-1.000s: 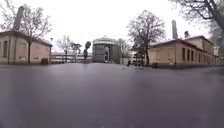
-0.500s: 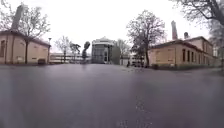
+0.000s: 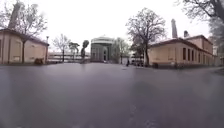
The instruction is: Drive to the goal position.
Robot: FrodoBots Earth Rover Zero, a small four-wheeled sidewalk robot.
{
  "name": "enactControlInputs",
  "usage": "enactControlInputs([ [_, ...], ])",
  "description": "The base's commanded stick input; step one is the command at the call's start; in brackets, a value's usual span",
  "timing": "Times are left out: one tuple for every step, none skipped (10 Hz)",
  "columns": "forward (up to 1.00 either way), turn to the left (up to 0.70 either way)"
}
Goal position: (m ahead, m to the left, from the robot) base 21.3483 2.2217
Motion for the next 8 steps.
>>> enactControlInputs([
  [1.0,0.0],
  [1.0,0.0],
  [1.0,0.0],
  [1.0,0.0],
  [1.0,0.0],
  [1.0,0.0],
  [1.0,0.0],
  [1.0,0.0],
])
